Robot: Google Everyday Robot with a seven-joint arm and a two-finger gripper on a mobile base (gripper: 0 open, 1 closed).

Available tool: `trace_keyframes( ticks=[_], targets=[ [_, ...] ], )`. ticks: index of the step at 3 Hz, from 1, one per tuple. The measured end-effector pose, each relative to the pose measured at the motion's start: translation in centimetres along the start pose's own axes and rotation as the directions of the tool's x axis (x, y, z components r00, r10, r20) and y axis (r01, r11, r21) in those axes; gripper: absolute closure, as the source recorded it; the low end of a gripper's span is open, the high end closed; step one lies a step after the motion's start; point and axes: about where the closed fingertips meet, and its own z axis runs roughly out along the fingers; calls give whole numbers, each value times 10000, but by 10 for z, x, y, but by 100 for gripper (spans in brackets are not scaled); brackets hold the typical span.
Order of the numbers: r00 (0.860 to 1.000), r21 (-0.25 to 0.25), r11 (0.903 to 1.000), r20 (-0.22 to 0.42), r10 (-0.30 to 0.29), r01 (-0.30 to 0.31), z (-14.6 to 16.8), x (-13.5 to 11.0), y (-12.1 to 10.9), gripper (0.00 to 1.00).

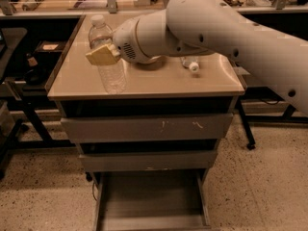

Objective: Place water bottle into bottom drawer

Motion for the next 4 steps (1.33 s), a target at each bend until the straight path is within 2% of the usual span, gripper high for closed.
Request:
trace_keyframes(
  ticks=[1,2,3,4],
  targets=[
    [9981,203,9982,-220,574,-570,-6,29,11,100],
    [9868,624,9859,-370,1574,-1550,-18,81,35,100],
    [9705,965,9676,-384,2380,-2334,-29,128,56,100],
    [9705,965,9676,-384,2379,-2334,-29,128,56,100]
  ],
)
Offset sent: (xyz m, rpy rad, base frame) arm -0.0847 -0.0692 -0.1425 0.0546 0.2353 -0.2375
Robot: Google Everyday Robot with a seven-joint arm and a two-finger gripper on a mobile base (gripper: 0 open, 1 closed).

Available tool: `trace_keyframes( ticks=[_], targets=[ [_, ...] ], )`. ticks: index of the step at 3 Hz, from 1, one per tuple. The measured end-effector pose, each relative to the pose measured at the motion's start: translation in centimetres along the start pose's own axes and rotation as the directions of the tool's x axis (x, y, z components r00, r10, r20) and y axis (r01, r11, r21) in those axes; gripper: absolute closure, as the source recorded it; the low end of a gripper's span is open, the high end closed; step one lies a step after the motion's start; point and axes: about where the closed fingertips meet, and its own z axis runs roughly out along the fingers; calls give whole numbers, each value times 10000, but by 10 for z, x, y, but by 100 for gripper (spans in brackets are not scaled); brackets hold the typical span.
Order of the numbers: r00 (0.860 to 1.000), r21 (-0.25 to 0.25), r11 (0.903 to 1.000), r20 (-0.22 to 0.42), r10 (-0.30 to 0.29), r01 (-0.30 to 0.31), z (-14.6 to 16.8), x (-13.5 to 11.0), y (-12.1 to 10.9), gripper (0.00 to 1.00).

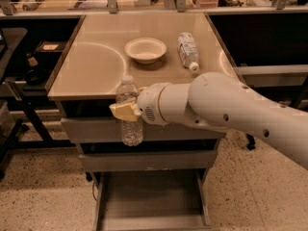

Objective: Place water bottle into bottom drawer

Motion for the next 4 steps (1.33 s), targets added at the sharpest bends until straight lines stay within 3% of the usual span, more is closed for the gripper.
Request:
trace_keyframes(
  ticks=[1,2,4],
  targets=[
    [9997,298,9993,78,232,-235,3,16,2,100],
    [9963,974,9921,430,746,-785,11,55,8,100],
    [9882,1805,9736,876,1258,-1399,14,97,36,100]
  ],
)
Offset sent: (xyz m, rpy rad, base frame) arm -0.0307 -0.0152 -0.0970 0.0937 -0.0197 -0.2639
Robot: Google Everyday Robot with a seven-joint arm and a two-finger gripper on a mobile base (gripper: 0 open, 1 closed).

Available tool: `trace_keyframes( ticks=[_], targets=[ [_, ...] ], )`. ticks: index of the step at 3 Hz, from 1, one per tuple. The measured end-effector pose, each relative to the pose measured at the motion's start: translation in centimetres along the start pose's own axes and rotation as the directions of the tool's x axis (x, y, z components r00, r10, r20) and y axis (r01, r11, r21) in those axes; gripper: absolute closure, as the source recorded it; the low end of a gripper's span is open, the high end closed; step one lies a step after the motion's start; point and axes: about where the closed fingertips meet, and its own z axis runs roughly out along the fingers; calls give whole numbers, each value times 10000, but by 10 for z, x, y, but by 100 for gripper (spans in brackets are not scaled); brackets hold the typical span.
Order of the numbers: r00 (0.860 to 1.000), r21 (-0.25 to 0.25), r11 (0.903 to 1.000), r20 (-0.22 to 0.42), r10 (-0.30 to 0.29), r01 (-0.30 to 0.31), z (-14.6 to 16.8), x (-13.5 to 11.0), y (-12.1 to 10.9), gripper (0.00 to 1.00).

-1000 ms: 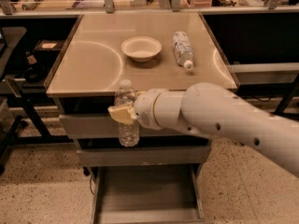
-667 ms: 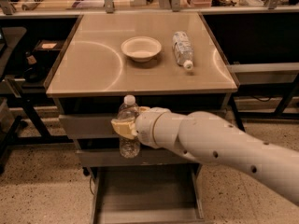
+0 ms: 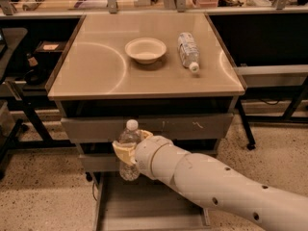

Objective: Place water bottle into bottom drawer

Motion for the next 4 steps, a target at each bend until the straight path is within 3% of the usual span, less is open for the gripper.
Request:
trace_keyframes(
  ticks=[1,2,3,4],
  targets=[
    [10000,0,10000,0,0,0,0,0,0,100],
    [9991,329,9986,-102,415,-412,3,29,1,100],
    [9926,770,9907,-395,1151,-1118,15,96,-2,100],
    [9859,1502,9752,-152,1666,-1624,30,136,-27,100]
  ],
)
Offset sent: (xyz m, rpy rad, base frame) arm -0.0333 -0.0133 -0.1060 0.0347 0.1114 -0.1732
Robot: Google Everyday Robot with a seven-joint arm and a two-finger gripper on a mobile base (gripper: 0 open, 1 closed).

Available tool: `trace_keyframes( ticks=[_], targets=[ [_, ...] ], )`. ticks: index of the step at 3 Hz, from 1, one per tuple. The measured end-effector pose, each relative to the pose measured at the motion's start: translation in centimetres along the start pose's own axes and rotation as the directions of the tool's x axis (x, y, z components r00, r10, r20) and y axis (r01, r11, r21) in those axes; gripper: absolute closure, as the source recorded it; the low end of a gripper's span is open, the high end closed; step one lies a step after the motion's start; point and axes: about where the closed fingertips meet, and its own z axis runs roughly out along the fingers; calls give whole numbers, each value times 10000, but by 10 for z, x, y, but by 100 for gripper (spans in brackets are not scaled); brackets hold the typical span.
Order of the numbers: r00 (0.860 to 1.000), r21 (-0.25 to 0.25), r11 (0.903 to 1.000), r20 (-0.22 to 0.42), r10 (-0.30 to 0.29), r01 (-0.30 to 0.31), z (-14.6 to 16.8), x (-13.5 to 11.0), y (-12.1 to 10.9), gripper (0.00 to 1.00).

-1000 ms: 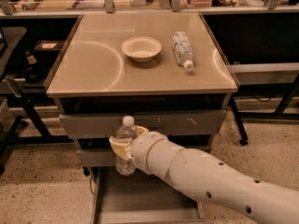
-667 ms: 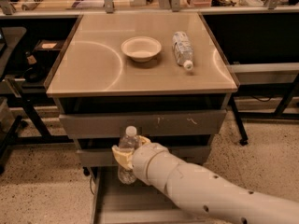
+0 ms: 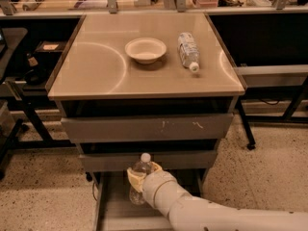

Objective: Place water bottle into bottom drawer

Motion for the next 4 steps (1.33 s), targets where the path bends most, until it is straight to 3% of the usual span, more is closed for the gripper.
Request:
trace_keyframes(
  ticks=[2,3,4],
  targets=[
    [9999,84,9999,109,114,-115,3,6,-2,100],
    [9989,59,9997,388,247,-250,12,36,5,100],
    [9919,659,9943,1008,772,-841,27,63,-11,100]
  ],
)
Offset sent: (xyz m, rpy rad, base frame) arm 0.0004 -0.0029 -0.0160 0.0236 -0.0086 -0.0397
